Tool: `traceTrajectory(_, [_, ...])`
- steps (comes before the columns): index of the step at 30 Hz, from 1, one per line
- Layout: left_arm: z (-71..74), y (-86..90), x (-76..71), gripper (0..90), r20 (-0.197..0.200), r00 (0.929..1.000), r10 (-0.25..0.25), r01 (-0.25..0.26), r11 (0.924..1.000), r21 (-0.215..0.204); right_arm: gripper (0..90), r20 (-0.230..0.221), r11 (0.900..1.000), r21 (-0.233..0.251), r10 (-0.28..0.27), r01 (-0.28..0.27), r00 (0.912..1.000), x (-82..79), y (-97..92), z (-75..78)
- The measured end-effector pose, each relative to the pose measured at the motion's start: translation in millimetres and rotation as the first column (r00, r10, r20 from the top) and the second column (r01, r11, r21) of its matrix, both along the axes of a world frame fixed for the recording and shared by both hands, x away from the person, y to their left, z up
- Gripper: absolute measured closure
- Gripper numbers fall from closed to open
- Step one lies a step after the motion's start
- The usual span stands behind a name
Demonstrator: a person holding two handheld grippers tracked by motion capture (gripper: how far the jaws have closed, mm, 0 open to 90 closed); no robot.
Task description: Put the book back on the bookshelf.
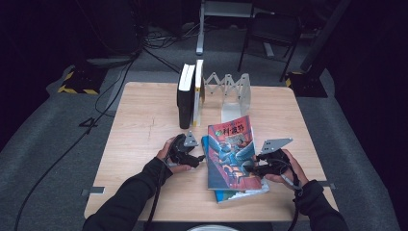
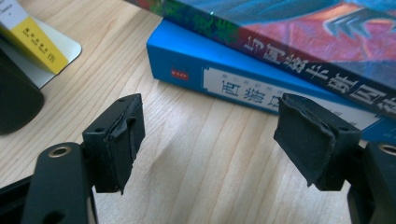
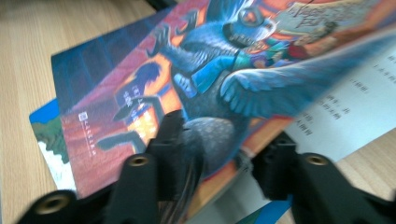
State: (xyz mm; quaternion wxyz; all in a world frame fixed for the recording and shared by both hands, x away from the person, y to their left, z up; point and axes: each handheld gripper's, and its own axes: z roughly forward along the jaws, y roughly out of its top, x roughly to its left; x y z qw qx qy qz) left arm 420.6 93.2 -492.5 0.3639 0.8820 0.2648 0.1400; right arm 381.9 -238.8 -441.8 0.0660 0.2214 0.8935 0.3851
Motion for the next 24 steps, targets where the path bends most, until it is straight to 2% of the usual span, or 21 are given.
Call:
traceTrajectory(4, [0.3, 1.0, -1.0, 24.2, -0.001, 1.0, -0.002, 0.002, 1.0, 0.004, 66.8, 0.037, 0.9999, -0.003, 0.016, -0.016, 0.9992, -3.1, 2.0, 2.9])
traceTrajectory(9, [0.7, 5.2, -2.3, 24.8, 0.011, 0.9999, -0.006, 0.006, 1.0, 0.002, 67.1, 0.028, 0.9992, 0.013, 0.039, -0.039, 0.9989, -5.4, 7.1, 1.6])
traceTrajectory(15, [-1.7, 11.2, -0.7, 28.1, 0.0, 1.0, 0.008, -0.008, 1.0, 0.0, 67.2, 0.038, 0.9978, 0.026, 0.06, -0.061, 0.9975, -10.4, 10.3, 2.1])
traceTrajectory(18, [-0.4, 11.0, 0.6, 29.6, 0.01, 0.9999, -0.01, 0.01, 0.9997, -0.024, 67.1, 0.035, 0.9958, 0.042, 0.08, -0.082, 0.9962, -11.5, 10.7, 2.7])
traceTrajectory(20, [-0.9, 8.0, 0.7, 30.1, 0.017, 0.9996, -0.022, 0.022, 0.9997, -0.008, 66.2, 0.033, 0.9954, 0.042, 0.085, -0.086, 0.9959, -11.9, 11.5, 3.2])
traceTrajectory(22, [-2.5, 5.0, 1.7, 29.8, 0.014, 0.9998, -0.012, 0.012, 0.9998, 0.016, 62.6, 0.009, 0.9949, 0.062, 0.079, -0.079, 0.9968, -9.6, 11.0, 3.6])
traceTrajectory(23, [-2.9, 4.2, 2.7, 29.3, 0.007, 0.9999, -0.01, 0.01, 0.9998, 0.016, 49.9, 0.007, 0.9942, 0.078, 0.073, -0.074, 0.9973, -7.0, 10.4, 3.4])
traceTrajectory(24, [-2.5, 4.1, 4.2, 27.6, -0.004, 0.9999, -0.009, 0.009, 0.9999, 0.01, 43.9, 0.004, 0.9957, 0.077, 0.051, -0.051, 0.9987, -3.7, 12.0, 3.0])
